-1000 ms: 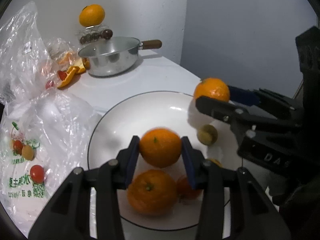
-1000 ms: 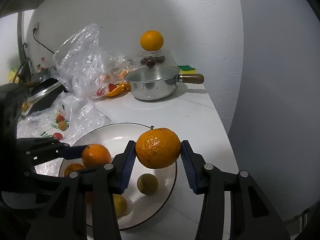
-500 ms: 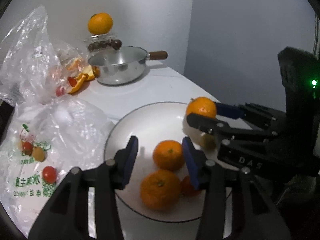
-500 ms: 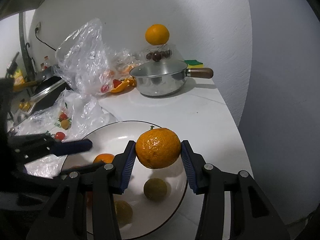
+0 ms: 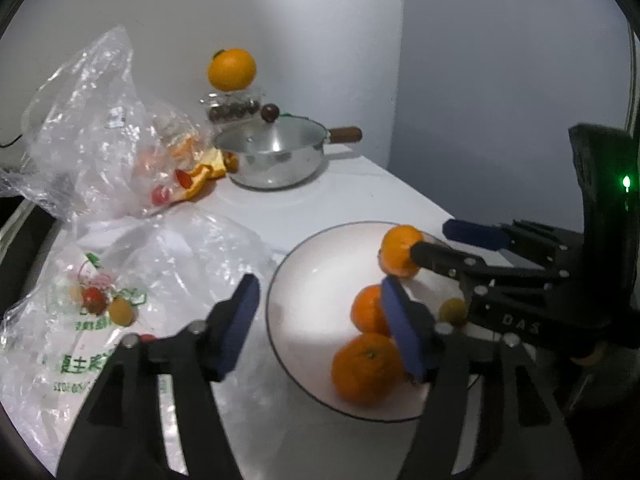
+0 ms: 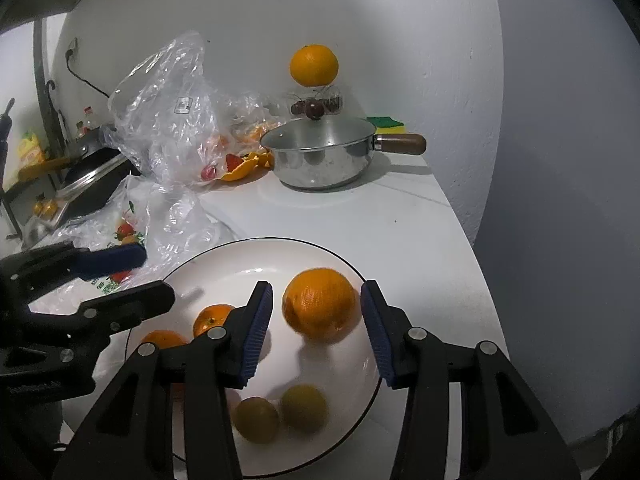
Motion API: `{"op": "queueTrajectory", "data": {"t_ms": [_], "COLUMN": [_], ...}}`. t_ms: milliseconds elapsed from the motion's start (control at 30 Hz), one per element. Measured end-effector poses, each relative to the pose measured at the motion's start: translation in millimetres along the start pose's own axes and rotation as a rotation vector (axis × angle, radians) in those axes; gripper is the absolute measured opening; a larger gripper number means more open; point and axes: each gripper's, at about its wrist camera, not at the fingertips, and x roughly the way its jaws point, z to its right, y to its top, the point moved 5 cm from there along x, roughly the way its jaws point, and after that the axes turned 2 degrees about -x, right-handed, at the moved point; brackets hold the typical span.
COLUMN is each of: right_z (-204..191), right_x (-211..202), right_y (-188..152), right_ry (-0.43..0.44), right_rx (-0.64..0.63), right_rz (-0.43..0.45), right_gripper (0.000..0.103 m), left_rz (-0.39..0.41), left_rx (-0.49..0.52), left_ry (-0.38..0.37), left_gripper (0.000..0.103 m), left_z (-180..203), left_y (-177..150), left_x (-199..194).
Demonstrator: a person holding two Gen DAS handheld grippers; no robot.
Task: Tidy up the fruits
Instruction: 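Lower the tangerines and open both tools, releasing them onto the plate, then move both open tools back over the fruits on the bag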
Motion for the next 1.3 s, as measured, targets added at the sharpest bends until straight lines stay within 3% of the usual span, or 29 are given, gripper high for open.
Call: {"op": "queueTrajectory", "data": {"t_ms": [667,1067,1300], "right_z": [-63.1,-120.1,-157.1], "right_x": [-28.2,-28.5,-15.1], "right_y": [17.4,26.8,25.3], "right_ry": [-0.034,-0.023,0.014], "right_rx": [-0.081,-0.135,-0.155], "right_rz": [0.032,0.042,0.024], "right_gripper": [0.048,0.048,0.048], "left_rz": [0.058,0.074,0.102], "left_rx": [-0.07,-0.115,-0.101], "left_ry": [0.012,0.042,0.127], "left_gripper": [0.066,0.066,0.066], "left_z": [-55.3,-109.4,-139.9], "left_y": [-12.7,-33.5,-43.7], "left_x": [-51.8,-74.9,-89.3]}}
